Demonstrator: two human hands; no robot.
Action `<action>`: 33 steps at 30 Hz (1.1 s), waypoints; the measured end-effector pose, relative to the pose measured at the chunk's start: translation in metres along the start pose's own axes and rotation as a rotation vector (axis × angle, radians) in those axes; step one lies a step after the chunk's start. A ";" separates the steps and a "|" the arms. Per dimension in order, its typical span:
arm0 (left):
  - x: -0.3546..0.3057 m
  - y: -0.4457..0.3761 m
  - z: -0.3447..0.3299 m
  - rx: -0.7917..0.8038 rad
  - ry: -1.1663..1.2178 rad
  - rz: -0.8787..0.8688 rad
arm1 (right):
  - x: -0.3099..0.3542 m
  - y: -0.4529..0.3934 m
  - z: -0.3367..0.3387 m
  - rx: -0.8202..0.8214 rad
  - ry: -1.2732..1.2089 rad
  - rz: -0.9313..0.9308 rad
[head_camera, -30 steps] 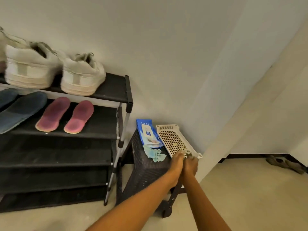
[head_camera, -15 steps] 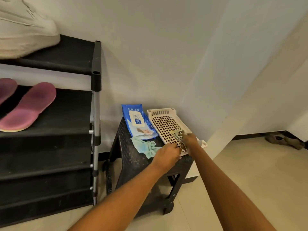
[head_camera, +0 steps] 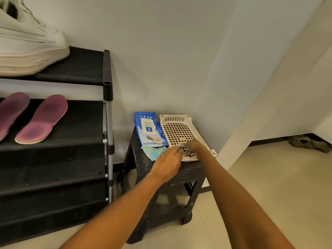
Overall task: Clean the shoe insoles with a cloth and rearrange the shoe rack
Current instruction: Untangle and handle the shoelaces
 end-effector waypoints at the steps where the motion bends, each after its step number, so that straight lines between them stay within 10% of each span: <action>1: 0.001 0.004 0.003 0.008 -0.009 0.000 | 0.001 0.004 0.003 0.006 0.004 0.015; 11: -0.017 0.072 0.031 0.073 0.014 0.032 | -0.020 0.119 0.032 -0.332 -0.226 0.104; 15: -0.024 0.145 0.022 0.167 0.093 0.137 | -0.066 0.212 -0.021 -0.228 -0.405 -0.029; 33: 0.059 0.390 -0.272 0.753 -0.028 0.465 | -0.382 0.346 -0.245 -0.010 -0.429 -0.515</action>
Point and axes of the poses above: each hand's wrist, its own y-axis away from the middle knuckle, its own z-axis out of the back of the hand, x = y × z, the point moved 9 cm from there along -y, towards the middle knuckle, and after that the axes turned 14 degrees about z, right-handed, at the moved point
